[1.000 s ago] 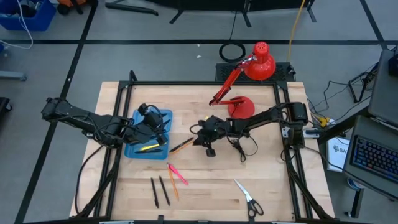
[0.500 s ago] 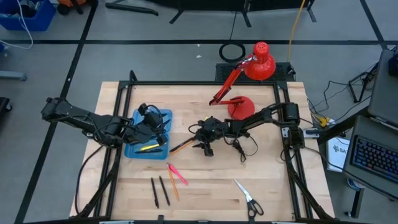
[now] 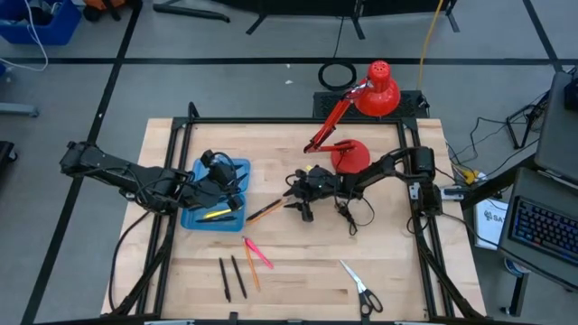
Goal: Pick & place school supplies into a supply box
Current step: Put the yellow pencil into the blue supply box
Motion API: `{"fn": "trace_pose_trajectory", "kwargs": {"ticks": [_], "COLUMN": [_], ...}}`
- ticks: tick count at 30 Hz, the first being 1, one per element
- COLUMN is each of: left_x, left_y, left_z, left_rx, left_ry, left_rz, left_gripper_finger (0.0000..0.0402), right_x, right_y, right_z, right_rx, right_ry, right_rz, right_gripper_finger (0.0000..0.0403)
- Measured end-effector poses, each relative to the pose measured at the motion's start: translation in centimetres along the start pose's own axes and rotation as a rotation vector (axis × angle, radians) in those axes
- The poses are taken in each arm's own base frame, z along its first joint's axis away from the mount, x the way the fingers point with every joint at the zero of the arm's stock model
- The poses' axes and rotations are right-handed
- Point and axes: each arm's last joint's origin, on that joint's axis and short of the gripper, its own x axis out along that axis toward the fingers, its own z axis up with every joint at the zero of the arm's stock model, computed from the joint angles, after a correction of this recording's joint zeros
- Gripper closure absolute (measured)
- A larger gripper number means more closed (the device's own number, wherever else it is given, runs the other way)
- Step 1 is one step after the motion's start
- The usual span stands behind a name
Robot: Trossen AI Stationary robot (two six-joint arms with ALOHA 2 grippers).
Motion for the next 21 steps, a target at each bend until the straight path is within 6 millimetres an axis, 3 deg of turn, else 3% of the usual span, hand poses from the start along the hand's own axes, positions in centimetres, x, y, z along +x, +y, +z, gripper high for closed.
{"fn": "trace_pose_trajectory", "kwargs": {"ticks": [13, 21], "left_x": [0.0, 0.0], "left_y": [0.0, 0.0], "left_z": [0.2, 0.2], "left_rx": [-0.014, -0.006], "left_ry": [-0.011, -0.011], "left_rz": [-0.002, -0.002], "left_gripper_finger": [0.0268, 0.0268], "right_x": [1.9, 2.1], "right_y": [-0.5, -0.4], "right_z": [-2.1, -2.8], "right_rx": [0.017, 0.072], "right_ry": [0.016, 0.041], "right_rz": [0.002, 0.056], "right_gripper_finger": [0.0223, 0.0239]}}
